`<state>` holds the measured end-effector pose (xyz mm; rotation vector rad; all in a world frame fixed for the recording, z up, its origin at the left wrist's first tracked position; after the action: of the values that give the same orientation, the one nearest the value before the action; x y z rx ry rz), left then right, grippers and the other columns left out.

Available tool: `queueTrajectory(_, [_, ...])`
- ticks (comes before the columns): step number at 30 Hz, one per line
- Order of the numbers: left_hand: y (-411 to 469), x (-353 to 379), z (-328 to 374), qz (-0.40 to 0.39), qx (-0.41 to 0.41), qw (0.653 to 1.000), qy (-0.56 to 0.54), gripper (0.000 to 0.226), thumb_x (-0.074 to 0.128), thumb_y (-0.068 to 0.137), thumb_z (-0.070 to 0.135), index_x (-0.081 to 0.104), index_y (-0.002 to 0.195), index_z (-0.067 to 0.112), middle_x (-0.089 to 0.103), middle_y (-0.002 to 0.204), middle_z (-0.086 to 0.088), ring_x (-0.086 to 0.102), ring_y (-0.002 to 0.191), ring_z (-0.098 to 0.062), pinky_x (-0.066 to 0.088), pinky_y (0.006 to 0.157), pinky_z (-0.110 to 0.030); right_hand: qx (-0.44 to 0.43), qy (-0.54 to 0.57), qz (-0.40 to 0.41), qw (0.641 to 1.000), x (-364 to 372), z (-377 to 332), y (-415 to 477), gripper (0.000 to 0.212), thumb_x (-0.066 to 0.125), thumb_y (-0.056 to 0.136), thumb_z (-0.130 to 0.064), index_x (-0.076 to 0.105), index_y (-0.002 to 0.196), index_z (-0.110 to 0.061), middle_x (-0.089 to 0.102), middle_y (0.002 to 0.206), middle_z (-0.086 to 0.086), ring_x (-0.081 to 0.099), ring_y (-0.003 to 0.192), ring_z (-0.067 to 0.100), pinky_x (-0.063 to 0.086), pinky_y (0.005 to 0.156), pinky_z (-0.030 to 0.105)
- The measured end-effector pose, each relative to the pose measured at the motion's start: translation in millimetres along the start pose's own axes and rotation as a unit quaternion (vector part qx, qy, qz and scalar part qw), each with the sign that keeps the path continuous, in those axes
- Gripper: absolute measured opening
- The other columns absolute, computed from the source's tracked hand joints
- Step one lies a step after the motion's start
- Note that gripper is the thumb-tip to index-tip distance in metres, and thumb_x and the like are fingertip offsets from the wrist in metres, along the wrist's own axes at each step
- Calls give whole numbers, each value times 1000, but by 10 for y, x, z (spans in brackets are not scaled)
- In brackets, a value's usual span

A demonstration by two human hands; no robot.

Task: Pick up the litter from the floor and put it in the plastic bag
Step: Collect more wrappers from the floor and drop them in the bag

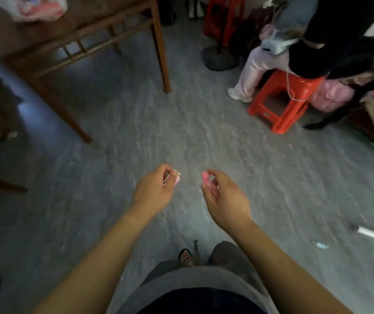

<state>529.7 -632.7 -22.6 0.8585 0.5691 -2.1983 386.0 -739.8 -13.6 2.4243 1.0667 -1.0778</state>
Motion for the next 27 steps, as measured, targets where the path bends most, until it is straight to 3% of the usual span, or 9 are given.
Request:
queueTrajectory(7, [821, -328, -386, 56, -82, 995, -22, 19, 51, 92, 31, 56, 92, 13, 67, 88, -4, 62, 80, -26, 46, 68, -36, -55, 2, -81, 995, 489, -347, 1251, 38, 45, 92, -43, 47, 126, -25, 60, 114, -4, 60, 95, 16, 43, 75, 27])
queueTrajectory(14, [2545, -715, -406, 79, -106, 991, -32, 15, 49, 92, 35, 45, 96, 21, 67, 86, -4, 61, 76, -24, 47, 66, -37, -114, 2, -104, 988, 719, -622, 3107, 38, 45, 93, -41, 46, 128, -25, 58, 119, -1, 60, 99, 17, 48, 82, 33])
queueTrajectory(20, [3646, -1336, -373, 133, -124, 983, -40, 18, 46, 94, 36, 45, 105, 22, 66, 87, -3, 61, 75, -18, 50, 67, -40, -196, 0, -141, 970, 886, -1253, 4597, 33, 47, 93, -37, 49, 125, -26, 60, 114, 1, 60, 93, 16, 51, 78, 33])
queueTrajectory(27, [4522, -2114, -1028, 227, -202, 951, -63, 20, 46, 93, 37, 45, 107, 23, 67, 96, 0, 62, 79, -17, 52, 72, -42, -277, 4, -215, 936, 1653, -2187, 5774, 35, 48, 92, -37, 48, 125, -26, 61, 110, -1, 60, 90, 16, 43, 74, 27])
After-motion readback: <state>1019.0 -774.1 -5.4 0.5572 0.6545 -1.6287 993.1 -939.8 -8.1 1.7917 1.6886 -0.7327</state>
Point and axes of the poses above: each hand's wrist, its own y-axis towards the middle knuckle, its own x-axis out of the palm, z = x × y, the point moved 1 cm from there along y, towards the middle knuckle
